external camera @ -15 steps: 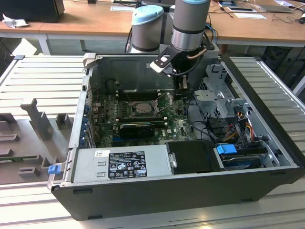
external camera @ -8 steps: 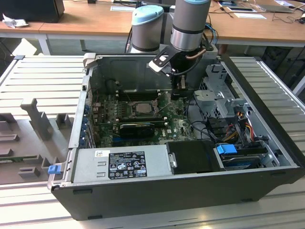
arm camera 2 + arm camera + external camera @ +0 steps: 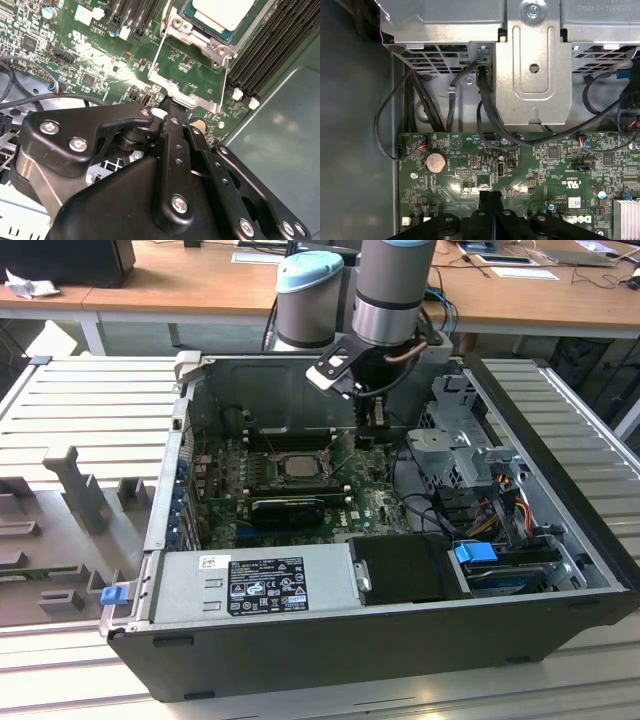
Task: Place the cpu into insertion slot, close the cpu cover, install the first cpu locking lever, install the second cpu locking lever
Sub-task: 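Close the cpu cover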
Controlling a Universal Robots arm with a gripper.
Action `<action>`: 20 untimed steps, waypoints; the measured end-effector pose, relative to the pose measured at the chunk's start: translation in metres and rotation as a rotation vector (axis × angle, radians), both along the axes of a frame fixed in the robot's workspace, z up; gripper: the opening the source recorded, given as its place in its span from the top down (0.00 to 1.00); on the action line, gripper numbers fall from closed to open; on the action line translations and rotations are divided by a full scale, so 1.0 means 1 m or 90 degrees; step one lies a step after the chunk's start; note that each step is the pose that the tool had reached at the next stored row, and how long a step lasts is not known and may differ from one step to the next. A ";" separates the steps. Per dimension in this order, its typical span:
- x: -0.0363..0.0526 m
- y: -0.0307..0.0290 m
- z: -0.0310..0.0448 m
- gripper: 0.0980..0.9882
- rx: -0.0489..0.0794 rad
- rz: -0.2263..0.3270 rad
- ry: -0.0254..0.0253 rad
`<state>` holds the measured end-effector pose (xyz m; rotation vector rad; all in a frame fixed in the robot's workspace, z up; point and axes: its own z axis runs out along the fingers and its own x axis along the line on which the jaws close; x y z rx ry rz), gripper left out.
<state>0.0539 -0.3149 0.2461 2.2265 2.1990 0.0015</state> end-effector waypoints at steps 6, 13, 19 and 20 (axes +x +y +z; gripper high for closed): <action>-0.0056 0.0000 0.0002 0.99 0.000 0.000 0.0000; -0.0117 0.0000 0.0002 0.99 0.000 0.000 0.0000; -0.0192 0.0000 0.0002 0.99 0.000 0.000 0.0000; -0.0208 0.0000 0.0002 0.99 0.000 0.000 0.0000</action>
